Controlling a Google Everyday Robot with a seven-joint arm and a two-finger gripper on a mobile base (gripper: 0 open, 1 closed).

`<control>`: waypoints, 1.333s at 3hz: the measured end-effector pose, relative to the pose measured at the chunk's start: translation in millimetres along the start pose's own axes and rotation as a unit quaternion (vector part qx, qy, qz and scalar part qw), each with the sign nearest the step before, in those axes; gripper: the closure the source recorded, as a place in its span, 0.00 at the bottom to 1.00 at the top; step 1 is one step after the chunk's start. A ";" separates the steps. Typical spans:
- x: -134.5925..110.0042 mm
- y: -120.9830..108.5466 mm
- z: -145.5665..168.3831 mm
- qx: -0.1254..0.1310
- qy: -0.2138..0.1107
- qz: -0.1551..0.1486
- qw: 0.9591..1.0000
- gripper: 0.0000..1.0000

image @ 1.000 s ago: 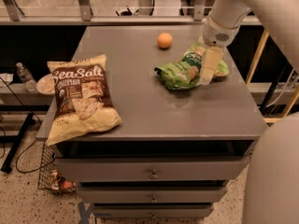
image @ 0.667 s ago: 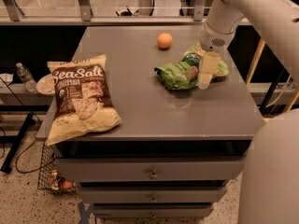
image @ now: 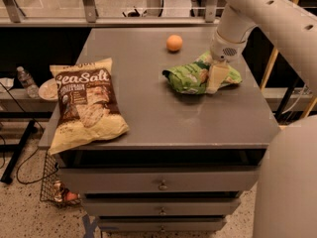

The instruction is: Pick green rice chip bag

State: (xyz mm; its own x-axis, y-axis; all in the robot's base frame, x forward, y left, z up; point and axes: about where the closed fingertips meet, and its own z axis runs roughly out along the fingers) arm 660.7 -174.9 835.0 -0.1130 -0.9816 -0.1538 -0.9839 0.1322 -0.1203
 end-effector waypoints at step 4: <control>-30.2 1.6 -115.9 0.113 -0.048 -0.039 0.992 1.00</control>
Offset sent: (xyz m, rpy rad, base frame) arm -0.0066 0.0007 0.0728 0.0617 -0.1441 -0.0048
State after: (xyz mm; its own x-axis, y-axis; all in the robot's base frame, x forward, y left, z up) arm 646.5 -161.1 953.1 -0.0128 -0.9738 -0.2271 -0.9320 0.0939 -0.3501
